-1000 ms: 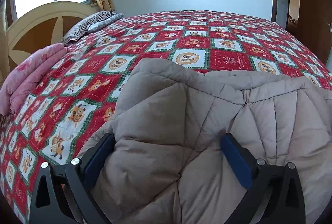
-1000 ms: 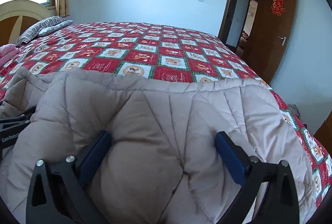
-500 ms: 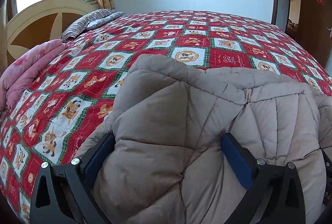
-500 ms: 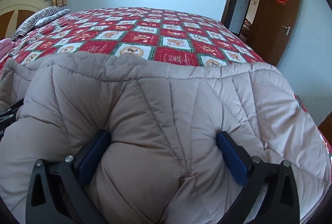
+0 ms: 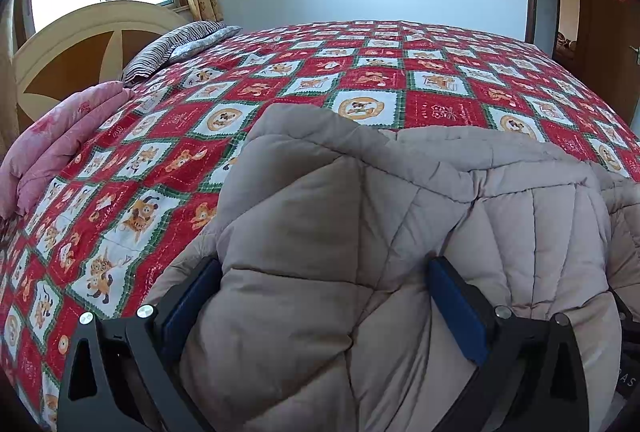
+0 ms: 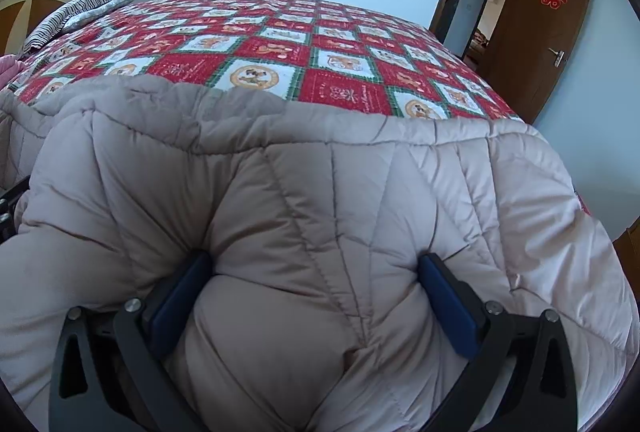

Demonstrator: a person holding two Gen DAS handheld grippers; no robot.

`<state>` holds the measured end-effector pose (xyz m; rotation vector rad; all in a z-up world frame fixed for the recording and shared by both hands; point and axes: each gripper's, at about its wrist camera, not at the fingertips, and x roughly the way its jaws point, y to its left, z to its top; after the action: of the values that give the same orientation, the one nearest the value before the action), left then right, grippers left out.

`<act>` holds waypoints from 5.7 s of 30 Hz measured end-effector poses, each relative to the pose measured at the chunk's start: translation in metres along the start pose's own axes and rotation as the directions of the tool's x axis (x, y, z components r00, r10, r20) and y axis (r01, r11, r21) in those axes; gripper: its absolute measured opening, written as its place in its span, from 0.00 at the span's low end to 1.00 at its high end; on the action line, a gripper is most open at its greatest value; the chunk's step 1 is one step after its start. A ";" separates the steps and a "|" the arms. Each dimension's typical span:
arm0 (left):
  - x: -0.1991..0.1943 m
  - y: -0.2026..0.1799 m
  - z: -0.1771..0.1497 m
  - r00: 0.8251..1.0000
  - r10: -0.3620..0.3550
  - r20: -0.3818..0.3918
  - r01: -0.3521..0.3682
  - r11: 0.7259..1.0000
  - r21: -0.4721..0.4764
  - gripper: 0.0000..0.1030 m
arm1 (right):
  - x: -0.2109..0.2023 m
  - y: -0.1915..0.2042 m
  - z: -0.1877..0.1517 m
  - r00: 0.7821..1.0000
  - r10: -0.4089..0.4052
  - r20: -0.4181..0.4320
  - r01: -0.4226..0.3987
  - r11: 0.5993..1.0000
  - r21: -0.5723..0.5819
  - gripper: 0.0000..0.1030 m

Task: Fold large clothes

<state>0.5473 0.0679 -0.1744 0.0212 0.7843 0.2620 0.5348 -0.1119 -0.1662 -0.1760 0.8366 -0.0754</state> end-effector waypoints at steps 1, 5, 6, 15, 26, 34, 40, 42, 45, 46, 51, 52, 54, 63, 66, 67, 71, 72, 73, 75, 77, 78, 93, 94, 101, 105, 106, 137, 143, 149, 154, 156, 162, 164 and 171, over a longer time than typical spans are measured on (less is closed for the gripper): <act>0.000 0.000 0.000 1.000 0.002 0.001 -0.002 1.000 0.002 0.99 | 0.000 0.000 0.001 1.000 -0.002 -0.001 0.002 1.000 -0.002 1.00; 0.000 -0.003 -0.001 1.000 0.015 0.007 -0.015 1.000 0.016 0.99 | -0.012 -0.004 0.001 1.000 0.003 0.001 -0.003 1.000 0.006 1.00; 0.000 -0.003 -0.002 1.000 0.018 0.009 -0.018 1.000 0.019 0.99 | -0.021 -0.004 -0.002 1.000 -0.002 0.013 0.002 1.000 0.010 1.00; 0.000 -0.004 -0.002 1.000 0.020 0.010 -0.020 1.000 0.020 0.99 | -0.079 0.015 -0.042 0.991 0.005 0.133 -0.001 0.999 -0.036 1.00; 0.000 -0.004 -0.002 1.000 0.020 0.010 -0.020 1.000 0.021 0.99 | -0.051 0.020 -0.047 0.995 0.008 0.098 -0.005 0.999 -0.031 1.00; -0.010 0.004 0.006 0.998 -0.016 -0.067 0.020 0.999 0.048 0.99 | -0.049 0.019 -0.049 0.996 0.010 0.090 -0.007 0.999 -0.033 1.00; -0.093 0.050 -0.018 0.998 0.038 0.058 -0.042 0.997 0.072 0.99 | -0.049 0.019 -0.050 0.996 0.013 0.089 -0.010 0.999 -0.032 1.00; -0.107 0.075 -0.040 0.998 0.037 0.042 -0.038 0.999 0.031 0.99 | -0.052 0.020 -0.050 0.996 0.008 0.085 -0.004 0.999 -0.043 1.00; -0.117 0.105 -0.073 0.999 0.053 0.001 -0.053 0.998 -0.039 0.99 | -0.076 0.011 -0.058 0.997 0.030 0.076 -0.027 0.999 -0.045 1.00; -0.121 0.116 -0.087 0.999 0.045 0.004 -0.045 0.996 -0.077 0.99 | -0.087 0.009 -0.064 0.995 0.034 0.096 -0.030 0.999 -0.044 1.00; -0.124 0.135 -0.122 0.984 -0.172 0.038 0.176 0.948 -0.265 0.99 | -0.120 0.011 -0.109 0.988 0.012 0.155 0.003 0.996 -0.092 1.00; -0.118 0.133 -0.123 0.975 -0.221 0.034 0.221 0.932 -0.289 0.99 | -0.119 0.011 -0.114 0.988 0.005 0.154 0.009 0.996 -0.089 1.00; -0.107 0.123 -0.120 0.971 -0.237 0.026 0.233 0.924 -0.303 0.99 | -0.113 0.010 -0.122 0.988 0.008 0.153 0.005 0.997 -0.081 1.00; -0.094 0.115 -0.121 0.932 -0.335 0.137 0.362 0.867 -0.342 0.43 | -0.097 0.015 -0.118 0.995 0.002 0.100 0.008 0.995 -0.101 1.00; -0.105 0.122 -0.120 0.916 -0.365 0.168 0.400 0.864 -0.305 0.25 | -0.099 0.016 -0.119 0.995 -0.001 0.101 0.012 0.995 -0.100 1.00; -0.112 0.124 -0.121 0.913 -0.366 0.180 0.404 0.866 -0.293 0.21 | -0.100 0.019 -0.120 0.995 -0.008 0.100 0.018 0.995 -0.101 1.00; -0.152 0.130 -0.118 0.901 -0.351 0.254 0.408 0.884 -0.229 0.15 | -0.107 0.040 -0.127 0.992 -0.048 0.116 0.062 0.990 -0.123 0.98; -0.165 0.130 -0.117 0.897 -0.346 0.276 0.407 0.890 -0.206 0.14 | -0.110 0.047 -0.129 0.991 -0.050 0.124 0.067 0.988 -0.138 0.97; -0.184 0.131 -0.116 0.891 -0.336 0.305 0.398 0.901 -0.171 0.14 | -0.114 0.052 -0.132 0.990 -0.044 0.130 0.064 0.986 -0.154 0.96; -0.214 0.132 -0.114 0.878 -0.318 0.358 0.377 0.920 -0.107 0.14 | -0.123 0.064 -0.135 0.992 0.001 0.124 0.023 0.981 -0.192 0.94; -0.238 0.132 -0.110 0.872 -0.292 0.392 0.336 0.941 -0.046 0.14 | -0.135 0.071 -0.135 0.992 0.065 0.109 -0.038 0.971 -0.236 0.92; -0.245 0.133 -0.106 0.867 -0.290 0.406 0.329 0.944 -0.029 0.14 | -0.142 0.071 -0.133 0.990 0.097 0.107 -0.068 0.967 -0.246 0.92; -0.292 -0.030 -0.061 0.724 -0.587 0.361 0.422 0.792 0.441 0.14 | -0.140 -0.076 -0.119 0.986 -0.096 0.136 0.082 0.991 0.108 0.98; -0.288 -0.047 -0.062 0.713 -0.620 0.327 0.444 0.761 0.472 0.14 | -0.139 -0.082 -0.120 0.986 -0.108 0.130 0.092 0.988 0.121 0.98; -0.257 -0.132 -0.086 0.733 -0.658 0.171 0.435 0.647 0.626 0.15 | -0.137 -0.106 -0.141 0.987 -0.111 0.114 0.092 0.983 0.161 1.00; -0.242 -0.152 -0.095 0.765 -0.627 0.148 0.398 0.641 0.656 0.22 | -0.132 -0.108 -0.146 0.989 -0.093 0.116 0.071 0.981 0.178 1.00; -0.240 -0.152 -0.096 0.765 -0.626 0.149 0.398 0.642 0.655 0.27 | -0.131 -0.108 -0.147 0.989 -0.092 0.116 0.070 0.982 0.178 1.00; -0.197 0.029 -0.027 0.892 -0.064 0.448 0.031 0.996 0.081 0.95 | -0.128 -0.115 -0.151 0.988 -0.058 0.143 0.026 0.975 0.221 1.00; -0.145 0.005 -0.034 0.917 -0.162 0.363 0.136 0.986 0.097 0.95 | -0.174 -0.150 -0.136 0.951 -0.089 0.297 -0.022 0.936 0.351 1.00; -0.160 -0.069 -0.030 0.883 -0.256 0.393 0.165 0.954 0.249 0.95 | -0.221 -0.156 -0.087 0.891 0.048 0.451 -0.198 0.936 0.292 1.00; -0.167 -0.114 -0.029 0.868 -0.321 0.380 0.169 0.909 0.382 0.95 | -0.203 -0.127 -0.058 0.902 0.222 0.370 -0.293 0.945 0.148 0.82; -0.169 -0.120 -0.029 0.867 -0.338 0.367 0.179 0.897 0.404 0.95 | -0.184 -0.122 -0.063 0.927 0.226 0.299 -0.278 0.950 0.144 0.66; -0.170 -0.135 -0.026 0.860 -0.406 0.310 0.249 0.862 0.441 0.95 | -0.142 -0.124 -0.094 0.961 0.224 0.160 -0.248 0.957 0.152 0.43; -0.183 -0.137 -0.026 0.845 -0.417 0.334 0.237 0.853 0.465 0.95 | -0.137 -0.127 -0.100 0.968 0.215 0.132 -0.234 0.960 0.155 0.42; -0.184 -0.082 0.002 0.829 -0.362 0.427 0.257 0.924 0.285 0.97 | -0.126 -0.143 -0.115 0.973 0.212 0.094 -0.226 0.954 0.194 0.39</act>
<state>0.4425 -0.0560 -0.0548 0.1565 0.3112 -0.1445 0.3654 -0.2497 -0.1226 0.1075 0.7661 0.0538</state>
